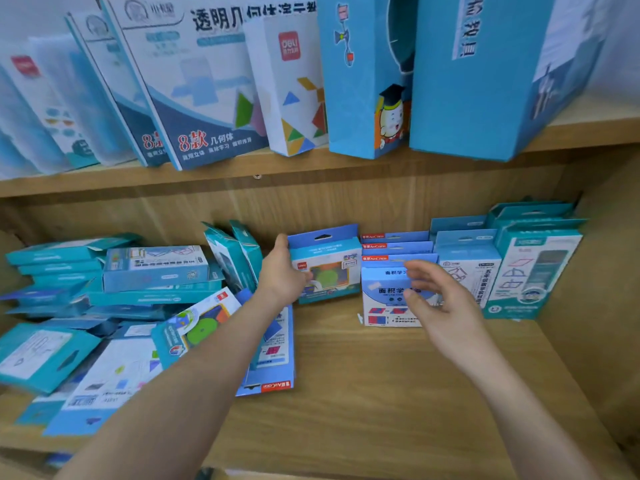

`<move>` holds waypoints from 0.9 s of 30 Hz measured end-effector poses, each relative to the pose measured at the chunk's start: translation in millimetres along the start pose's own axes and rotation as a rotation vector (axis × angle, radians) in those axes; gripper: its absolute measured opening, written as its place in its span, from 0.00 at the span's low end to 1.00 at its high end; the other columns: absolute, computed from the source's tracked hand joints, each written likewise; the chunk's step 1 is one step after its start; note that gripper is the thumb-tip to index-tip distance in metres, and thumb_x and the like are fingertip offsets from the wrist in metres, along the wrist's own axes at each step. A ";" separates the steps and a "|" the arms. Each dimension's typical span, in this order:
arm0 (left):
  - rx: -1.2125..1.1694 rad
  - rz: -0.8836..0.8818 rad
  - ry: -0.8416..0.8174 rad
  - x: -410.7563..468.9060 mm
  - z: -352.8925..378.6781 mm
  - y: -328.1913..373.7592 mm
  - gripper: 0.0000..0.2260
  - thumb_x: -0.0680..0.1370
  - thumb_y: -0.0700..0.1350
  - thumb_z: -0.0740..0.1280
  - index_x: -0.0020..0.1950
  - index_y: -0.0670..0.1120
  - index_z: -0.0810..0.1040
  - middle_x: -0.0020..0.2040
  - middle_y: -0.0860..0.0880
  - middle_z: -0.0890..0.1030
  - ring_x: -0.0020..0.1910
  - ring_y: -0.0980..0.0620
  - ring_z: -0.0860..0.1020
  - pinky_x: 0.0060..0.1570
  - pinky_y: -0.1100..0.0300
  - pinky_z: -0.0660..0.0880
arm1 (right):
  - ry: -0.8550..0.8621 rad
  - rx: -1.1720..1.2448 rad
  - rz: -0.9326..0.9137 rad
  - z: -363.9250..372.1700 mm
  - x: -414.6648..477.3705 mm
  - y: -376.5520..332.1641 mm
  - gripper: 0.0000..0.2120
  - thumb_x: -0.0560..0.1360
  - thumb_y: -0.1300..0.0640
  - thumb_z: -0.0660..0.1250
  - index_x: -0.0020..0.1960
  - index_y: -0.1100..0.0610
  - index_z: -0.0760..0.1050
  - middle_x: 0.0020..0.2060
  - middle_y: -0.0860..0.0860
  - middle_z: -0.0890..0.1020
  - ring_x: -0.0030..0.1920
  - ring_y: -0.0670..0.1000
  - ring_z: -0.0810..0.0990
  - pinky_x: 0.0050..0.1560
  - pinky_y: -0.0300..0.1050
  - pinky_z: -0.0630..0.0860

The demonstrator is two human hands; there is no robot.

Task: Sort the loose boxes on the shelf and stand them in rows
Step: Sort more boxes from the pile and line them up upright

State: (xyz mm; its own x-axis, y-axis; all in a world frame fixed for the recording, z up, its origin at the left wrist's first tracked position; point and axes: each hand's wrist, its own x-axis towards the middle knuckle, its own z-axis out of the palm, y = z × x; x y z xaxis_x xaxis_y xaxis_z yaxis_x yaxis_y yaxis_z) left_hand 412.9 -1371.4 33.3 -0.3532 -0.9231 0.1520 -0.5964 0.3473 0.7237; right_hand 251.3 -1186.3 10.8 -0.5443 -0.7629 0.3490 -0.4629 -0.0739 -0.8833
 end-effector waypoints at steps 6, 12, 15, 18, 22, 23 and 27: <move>0.114 -0.037 0.019 10.5 13.4 -5.7 0.19 0.71 0.35 0.69 0.57 0.40 0.66 0.51 0.40 0.79 0.52 0.39 0.78 0.46 0.52 0.74 | -0.026 -0.185 -0.063 4.2 2.2 3.9 0.18 0.75 0.62 0.67 0.61 0.47 0.74 0.52 0.42 0.74 0.54 0.41 0.73 0.44 0.23 0.68; 0.283 0.105 0.097 9.2 14.1 0.4 0.22 0.71 0.35 0.69 0.61 0.43 0.63 0.52 0.40 0.76 0.49 0.40 0.77 0.41 0.54 0.68 | -0.029 -0.263 -0.108 7.0 1.1 1.5 0.17 0.75 0.62 0.67 0.62 0.50 0.74 0.54 0.42 0.72 0.57 0.42 0.72 0.53 0.36 0.73; 0.328 0.100 0.112 11.0 13.6 1.5 0.22 0.73 0.37 0.68 0.61 0.44 0.62 0.49 0.41 0.77 0.47 0.40 0.78 0.41 0.51 0.72 | -0.033 -0.252 -0.103 6.8 -2.0 0.2 0.17 0.75 0.62 0.66 0.63 0.51 0.74 0.55 0.43 0.73 0.57 0.43 0.73 0.55 0.42 0.74; 0.377 0.101 0.106 7.9 11.1 4.2 0.22 0.73 0.36 0.66 0.63 0.43 0.60 0.47 0.41 0.79 0.45 0.38 0.79 0.41 0.49 0.74 | -0.013 -0.255 -0.115 7.6 -7.2 -2.6 0.16 0.75 0.63 0.66 0.62 0.52 0.75 0.56 0.44 0.74 0.57 0.43 0.73 0.54 0.40 0.74; 0.426 0.165 0.041 -14.1 -12.1 14.9 0.27 0.73 0.38 0.66 0.68 0.46 0.59 0.47 0.40 0.81 0.47 0.37 0.79 0.43 0.51 0.72 | 0.013 -0.113 -0.057 14.6 -20.1 -10.5 0.15 0.74 0.65 0.67 0.54 0.46 0.77 0.51 0.44 0.79 0.51 0.38 0.76 0.46 0.27 0.72; 0.423 0.199 0.033 -24.9 -24.7 15.9 0.25 0.73 0.38 0.66 0.68 0.48 0.63 0.49 0.41 0.81 0.49 0.38 0.79 0.44 0.52 0.73 | 0.006 -0.026 -0.002 18.6 -24.4 -12.9 0.16 0.74 0.65 0.67 0.51 0.44 0.77 0.49 0.43 0.80 0.50 0.39 0.77 0.45 0.28 0.73; 0.454 0.199 0.139 -77.2 -89.2 -5.0 0.13 0.75 0.48 0.68 0.59 0.56 0.76 0.52 0.51 0.82 0.52 0.47 0.79 0.49 0.53 0.75 | -0.119 0.502 0.363 38.7 -41.9 -24.5 0.12 0.75 0.68 0.64 0.51 0.53 0.80 0.47 0.49 0.85 0.49 0.48 0.82 0.43 0.38 0.79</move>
State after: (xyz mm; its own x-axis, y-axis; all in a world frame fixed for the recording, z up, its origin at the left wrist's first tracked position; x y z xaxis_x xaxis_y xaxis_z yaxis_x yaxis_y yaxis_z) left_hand 507.5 -1316.6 78.0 -0.4108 -0.8346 0.3669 -0.7911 0.5264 0.3117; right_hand 312.5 -1177.4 5.8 -0.5105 -0.8598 -0.0125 0.1376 -0.0673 -0.9882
